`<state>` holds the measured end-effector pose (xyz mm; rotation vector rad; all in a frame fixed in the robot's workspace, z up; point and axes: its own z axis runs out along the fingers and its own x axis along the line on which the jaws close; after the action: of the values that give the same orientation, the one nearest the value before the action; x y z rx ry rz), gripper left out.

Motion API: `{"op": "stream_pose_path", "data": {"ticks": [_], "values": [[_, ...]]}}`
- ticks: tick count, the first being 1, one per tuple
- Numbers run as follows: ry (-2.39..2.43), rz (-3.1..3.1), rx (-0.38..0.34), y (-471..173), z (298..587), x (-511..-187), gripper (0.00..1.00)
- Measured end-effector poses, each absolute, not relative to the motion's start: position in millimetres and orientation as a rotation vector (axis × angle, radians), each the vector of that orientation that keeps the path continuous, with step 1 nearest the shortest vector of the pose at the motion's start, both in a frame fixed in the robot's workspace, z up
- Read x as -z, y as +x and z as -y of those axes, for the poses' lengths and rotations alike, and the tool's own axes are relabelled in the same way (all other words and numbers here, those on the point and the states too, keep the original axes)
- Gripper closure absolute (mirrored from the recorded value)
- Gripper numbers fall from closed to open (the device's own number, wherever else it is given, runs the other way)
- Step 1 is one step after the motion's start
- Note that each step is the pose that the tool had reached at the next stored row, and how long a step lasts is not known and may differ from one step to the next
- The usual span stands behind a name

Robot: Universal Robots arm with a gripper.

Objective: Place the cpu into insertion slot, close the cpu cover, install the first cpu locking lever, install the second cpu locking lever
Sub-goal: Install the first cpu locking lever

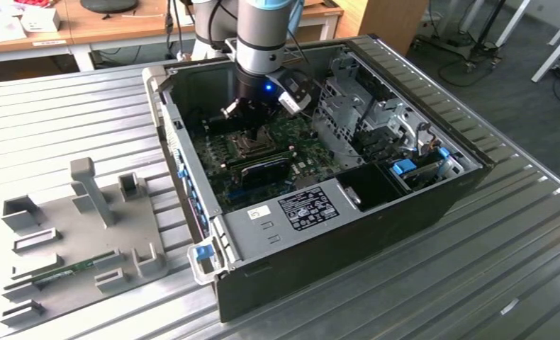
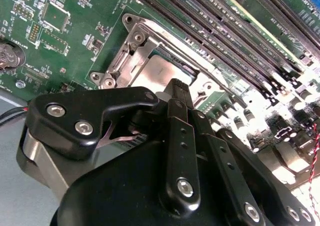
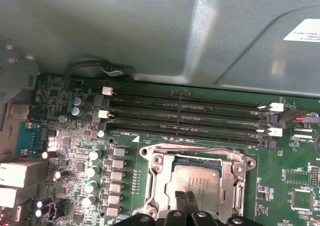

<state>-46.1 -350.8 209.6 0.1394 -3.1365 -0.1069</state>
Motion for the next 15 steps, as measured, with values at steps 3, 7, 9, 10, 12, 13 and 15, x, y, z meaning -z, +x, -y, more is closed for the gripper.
{"op": "stream_pose_path", "data": {"ticks": [3, 7, 9, 10, 12, 13, 15], "values": [[0.140, 3.138, 0.107, -46.0, 350.8, -209.6, 0.90], [0.139, 3.138, 0.107, -44.4, 350.9, -209.7, 0.90], [0.140, 3.138, 0.107, -42.5, 350.9, -209.6, 0.90], [0.140, 3.138, 0.107, -41.6, 350.9, -209.7, 0.90], [0.140, 3.138, 0.107, -40.5, 350.9, -209.6, 0.90], [0.140, 3.138, 0.107, -40.5, 350.9, -209.6, 0.90], [0.139, 3.138, 0.107, -40.5, 350.9, -209.6, 0.90]]}}
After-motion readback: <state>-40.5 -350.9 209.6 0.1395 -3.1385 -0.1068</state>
